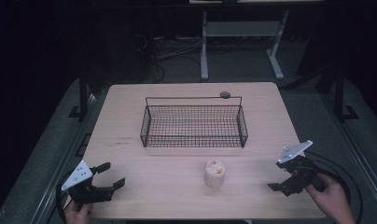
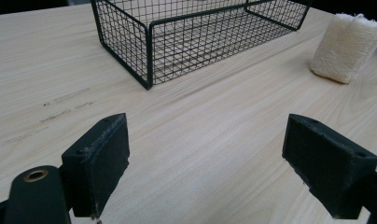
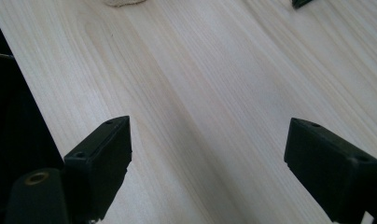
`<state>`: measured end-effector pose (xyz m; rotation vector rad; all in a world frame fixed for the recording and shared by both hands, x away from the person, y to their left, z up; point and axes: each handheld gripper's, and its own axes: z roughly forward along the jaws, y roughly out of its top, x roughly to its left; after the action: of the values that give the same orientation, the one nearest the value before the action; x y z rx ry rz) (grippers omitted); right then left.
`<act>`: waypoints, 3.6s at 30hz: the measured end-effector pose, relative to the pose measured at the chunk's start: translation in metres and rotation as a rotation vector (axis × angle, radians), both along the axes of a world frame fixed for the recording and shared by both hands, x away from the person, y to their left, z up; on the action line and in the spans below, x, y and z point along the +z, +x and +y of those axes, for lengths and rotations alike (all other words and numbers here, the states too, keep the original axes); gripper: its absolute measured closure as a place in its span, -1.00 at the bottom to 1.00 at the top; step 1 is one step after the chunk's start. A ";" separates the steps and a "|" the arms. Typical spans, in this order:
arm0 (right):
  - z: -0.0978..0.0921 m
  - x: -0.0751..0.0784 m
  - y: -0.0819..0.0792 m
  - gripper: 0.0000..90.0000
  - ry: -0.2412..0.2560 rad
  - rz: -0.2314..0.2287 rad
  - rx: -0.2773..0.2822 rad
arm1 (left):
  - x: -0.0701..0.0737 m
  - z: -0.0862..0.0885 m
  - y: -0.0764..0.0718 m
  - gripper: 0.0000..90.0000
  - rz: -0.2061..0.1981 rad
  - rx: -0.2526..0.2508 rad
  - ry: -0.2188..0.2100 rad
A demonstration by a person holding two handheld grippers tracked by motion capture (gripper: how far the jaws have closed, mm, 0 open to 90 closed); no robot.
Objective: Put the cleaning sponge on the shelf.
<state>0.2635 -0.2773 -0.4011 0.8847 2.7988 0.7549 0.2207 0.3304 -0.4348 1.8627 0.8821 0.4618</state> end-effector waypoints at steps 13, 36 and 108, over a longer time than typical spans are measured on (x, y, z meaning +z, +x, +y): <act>0.015 0.009 0.005 -0.68 -0.012 -0.007 0.046 | 0.000 -0.001 -0.001 -0.69 0.002 -0.002 0.004; 0.057 0.019 0.008 -0.68 -0.063 -0.014 0.178 | 0.001 -0.003 -0.001 -0.69 0.001 -0.009 0.003; 0.183 0.018 0.061 -0.36 -0.174 0.103 0.414 | 0.003 0.004 -0.003 -0.69 -0.012 -0.001 -0.024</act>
<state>0.3249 -0.0948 -0.3827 0.3257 3.1225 0.5056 0.2176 0.3345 -0.4320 1.8364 0.8751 0.4597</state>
